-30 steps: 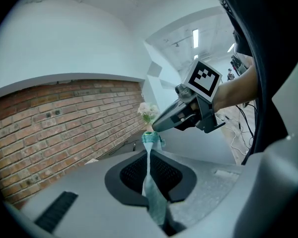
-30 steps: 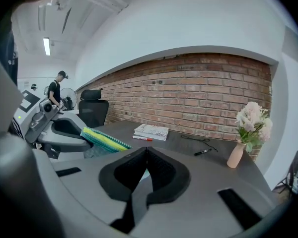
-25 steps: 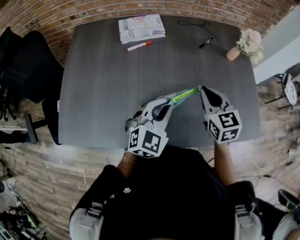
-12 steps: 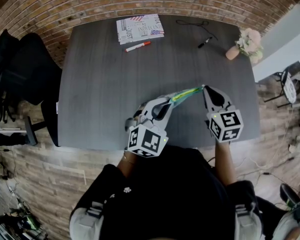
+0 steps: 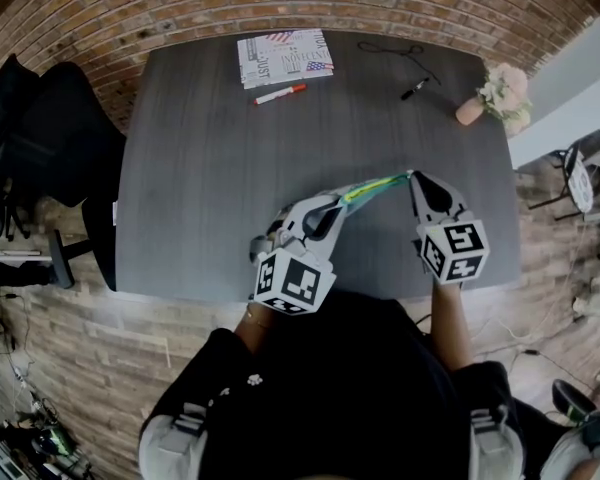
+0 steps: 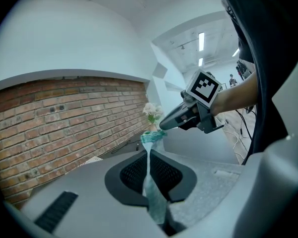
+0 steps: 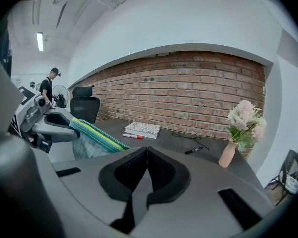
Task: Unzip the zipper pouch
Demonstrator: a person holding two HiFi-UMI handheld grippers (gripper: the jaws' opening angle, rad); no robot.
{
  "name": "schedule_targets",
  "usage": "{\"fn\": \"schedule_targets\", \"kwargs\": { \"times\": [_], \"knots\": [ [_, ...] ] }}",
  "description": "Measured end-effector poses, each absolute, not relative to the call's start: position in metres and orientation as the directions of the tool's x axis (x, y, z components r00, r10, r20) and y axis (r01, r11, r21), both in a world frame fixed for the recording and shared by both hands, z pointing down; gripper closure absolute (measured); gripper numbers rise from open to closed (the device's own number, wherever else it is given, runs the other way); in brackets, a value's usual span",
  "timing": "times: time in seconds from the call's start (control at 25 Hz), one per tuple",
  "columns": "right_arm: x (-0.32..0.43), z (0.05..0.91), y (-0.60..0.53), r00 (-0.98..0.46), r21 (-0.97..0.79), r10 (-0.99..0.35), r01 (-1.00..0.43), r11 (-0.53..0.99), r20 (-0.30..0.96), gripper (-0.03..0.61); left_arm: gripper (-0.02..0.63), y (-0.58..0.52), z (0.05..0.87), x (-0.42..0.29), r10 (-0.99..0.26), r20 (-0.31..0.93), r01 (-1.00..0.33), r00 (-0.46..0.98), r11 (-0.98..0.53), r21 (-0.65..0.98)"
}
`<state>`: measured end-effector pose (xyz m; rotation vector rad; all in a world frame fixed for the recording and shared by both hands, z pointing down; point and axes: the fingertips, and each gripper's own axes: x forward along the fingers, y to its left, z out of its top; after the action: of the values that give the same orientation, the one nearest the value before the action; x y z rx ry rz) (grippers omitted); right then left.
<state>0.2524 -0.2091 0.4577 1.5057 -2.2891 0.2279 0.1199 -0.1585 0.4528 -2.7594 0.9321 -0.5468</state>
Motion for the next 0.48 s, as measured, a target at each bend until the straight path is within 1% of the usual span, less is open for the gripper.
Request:
{"fn": "schedule_targets", "kwargs": {
  "times": [0.48],
  "knots": [
    [0.2581, 0.4615, -0.2123, -0.328, 0.089, -0.849, -0.914, 0.397, 0.414, 0.577, 0.607, -0.1599, 0.4547, 0.1204, -0.611, 0.285, -0.553, 0.738, -0.790, -0.264]
  ]
}}
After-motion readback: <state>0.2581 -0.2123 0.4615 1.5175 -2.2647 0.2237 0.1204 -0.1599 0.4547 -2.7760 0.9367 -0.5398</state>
